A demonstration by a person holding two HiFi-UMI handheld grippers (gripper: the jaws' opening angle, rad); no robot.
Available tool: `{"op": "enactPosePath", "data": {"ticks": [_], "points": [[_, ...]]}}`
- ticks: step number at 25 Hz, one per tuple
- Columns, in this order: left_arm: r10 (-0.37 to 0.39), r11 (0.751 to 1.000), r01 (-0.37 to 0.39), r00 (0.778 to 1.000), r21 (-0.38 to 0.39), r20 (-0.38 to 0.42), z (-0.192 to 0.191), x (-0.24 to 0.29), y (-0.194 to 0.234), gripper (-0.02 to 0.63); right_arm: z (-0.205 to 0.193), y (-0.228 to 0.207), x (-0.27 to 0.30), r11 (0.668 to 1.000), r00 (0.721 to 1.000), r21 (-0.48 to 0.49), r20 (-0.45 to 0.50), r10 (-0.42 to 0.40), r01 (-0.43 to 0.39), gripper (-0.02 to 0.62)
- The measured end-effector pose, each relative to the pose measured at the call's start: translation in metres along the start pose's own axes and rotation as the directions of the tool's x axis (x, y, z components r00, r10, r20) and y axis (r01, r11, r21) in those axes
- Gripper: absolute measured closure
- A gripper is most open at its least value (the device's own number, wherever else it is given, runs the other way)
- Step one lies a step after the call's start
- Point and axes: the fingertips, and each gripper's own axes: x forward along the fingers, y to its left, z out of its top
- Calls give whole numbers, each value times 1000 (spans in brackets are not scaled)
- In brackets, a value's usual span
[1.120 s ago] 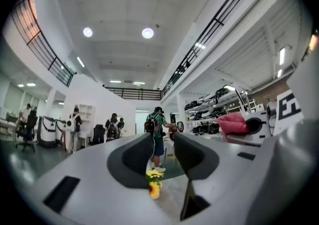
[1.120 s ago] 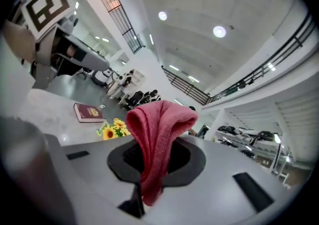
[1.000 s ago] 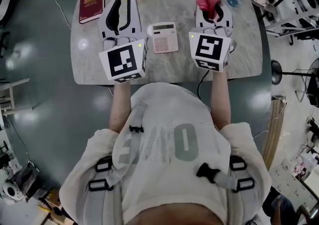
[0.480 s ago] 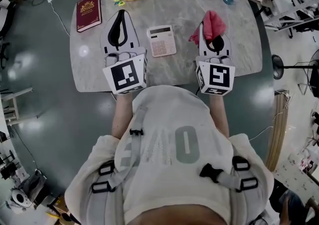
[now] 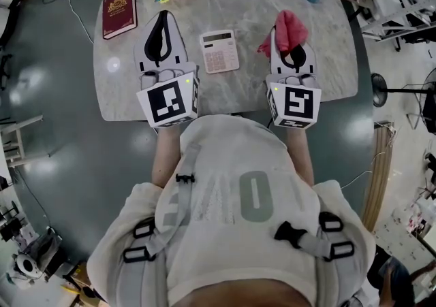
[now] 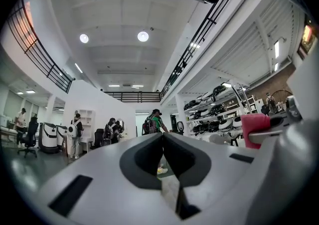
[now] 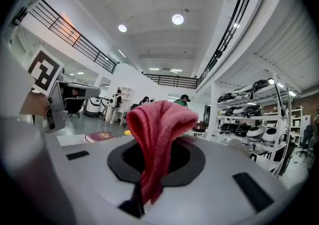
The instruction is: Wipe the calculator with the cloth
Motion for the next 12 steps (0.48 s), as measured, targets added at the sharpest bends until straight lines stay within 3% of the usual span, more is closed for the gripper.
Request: {"op": "enactPosePath", "data": {"ticks": [12], "points": [[18, 1000, -17, 1000, 6, -7, -3, 4, -2, 584, -10, -19, 0, 1000, 1000, 12, -9, -21, 21, 540]]}}
